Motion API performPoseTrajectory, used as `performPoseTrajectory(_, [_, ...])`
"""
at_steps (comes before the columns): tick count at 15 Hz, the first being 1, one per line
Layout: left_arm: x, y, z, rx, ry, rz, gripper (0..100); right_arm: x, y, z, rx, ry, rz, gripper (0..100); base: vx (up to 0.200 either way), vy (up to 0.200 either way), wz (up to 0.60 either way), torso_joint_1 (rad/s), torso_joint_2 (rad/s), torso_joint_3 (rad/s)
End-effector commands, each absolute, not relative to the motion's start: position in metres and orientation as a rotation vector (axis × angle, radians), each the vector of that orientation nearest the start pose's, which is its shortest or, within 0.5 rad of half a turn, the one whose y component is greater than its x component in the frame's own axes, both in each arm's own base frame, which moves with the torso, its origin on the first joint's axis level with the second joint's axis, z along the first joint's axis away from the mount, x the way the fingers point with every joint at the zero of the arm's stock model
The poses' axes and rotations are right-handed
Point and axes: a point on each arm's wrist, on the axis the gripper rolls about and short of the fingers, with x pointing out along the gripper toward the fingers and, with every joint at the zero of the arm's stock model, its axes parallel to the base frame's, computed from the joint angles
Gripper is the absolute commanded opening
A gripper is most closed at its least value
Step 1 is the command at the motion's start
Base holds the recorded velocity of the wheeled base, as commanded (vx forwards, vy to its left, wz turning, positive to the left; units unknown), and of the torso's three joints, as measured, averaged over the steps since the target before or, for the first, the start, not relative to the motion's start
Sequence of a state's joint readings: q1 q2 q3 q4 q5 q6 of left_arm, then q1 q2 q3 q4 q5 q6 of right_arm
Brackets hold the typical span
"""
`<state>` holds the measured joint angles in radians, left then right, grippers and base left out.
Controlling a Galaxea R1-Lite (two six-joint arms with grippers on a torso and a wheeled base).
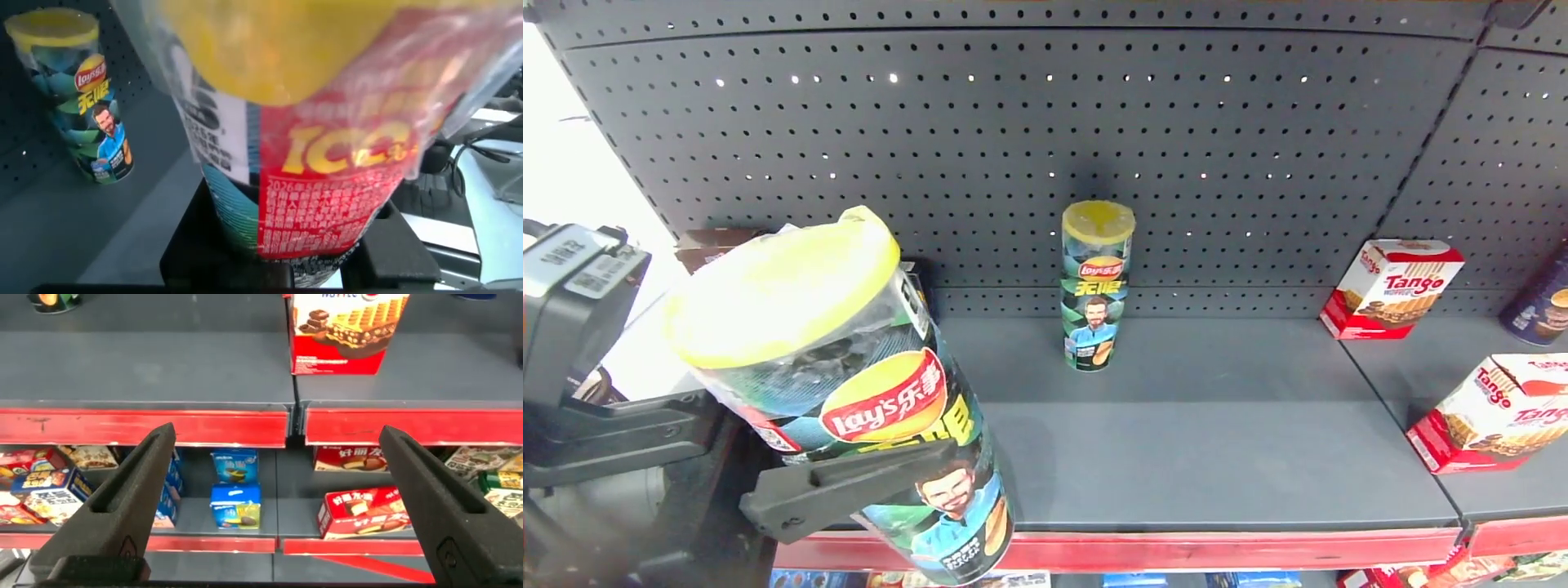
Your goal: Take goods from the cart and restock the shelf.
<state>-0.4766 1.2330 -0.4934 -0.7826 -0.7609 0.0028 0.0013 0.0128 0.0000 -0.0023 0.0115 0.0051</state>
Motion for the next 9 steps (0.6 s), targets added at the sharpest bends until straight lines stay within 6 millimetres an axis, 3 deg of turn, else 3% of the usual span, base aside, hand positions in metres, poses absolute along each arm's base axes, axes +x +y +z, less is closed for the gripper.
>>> performPoseTrajectory(1, [0.149, -0.092, 0.228, 0.009, -0.058, -1.224, 0, -0.022, 0.000, 0.076, 0.005, 0.011, 0.012, 100, 0.000, 0.000, 0.00, 0.000, 0.00, 0.000])
performPoseTrajectory(2, [0.149, -0.092, 0.227, 0.007, -0.054, -1.222, 0, -0.022, 0.000, 0.076, 0.002, 0.006, 0.008, 100, 0.000, 0.000, 0.00, 0.000, 0.00, 0.000])
performPoseTrajectory(3, [0.149, -0.091, 0.227, 0.007, -0.056, -1.218, 0, -0.025, 0.000, 0.090, 0.003, -0.028, -0.015, 100, 0.000, 0.000, 0.00, 0.000, 0.00, 0.000])
performPoseTrajectory(4, [0.150, -0.091, 0.230, 0.006, -0.065, -1.219, 0, -0.014, -0.001, 0.134, 0.050, 0.027, 0.024, 100, 0.000, 0.000, 0.00, 0.000, 0.00, 0.000])
performPoseTrajectory(6, [0.150, -0.091, 0.226, -0.004, -0.045, -1.220, 0, -0.005, 0.000, 0.162, 0.014, 0.027, 0.127, 100, 0.000, 0.000, 0.00, 0.000, 0.00, 0.000])
performPoseTrajectory(9, [0.150, -0.091, 0.227, -0.004, -0.045, -1.218, 0, 0.013, 0.002, 0.187, -0.026, 0.069, 0.162, 100, 0.000, 0.000, 0.00, 0.000, 0.00, 0.000])
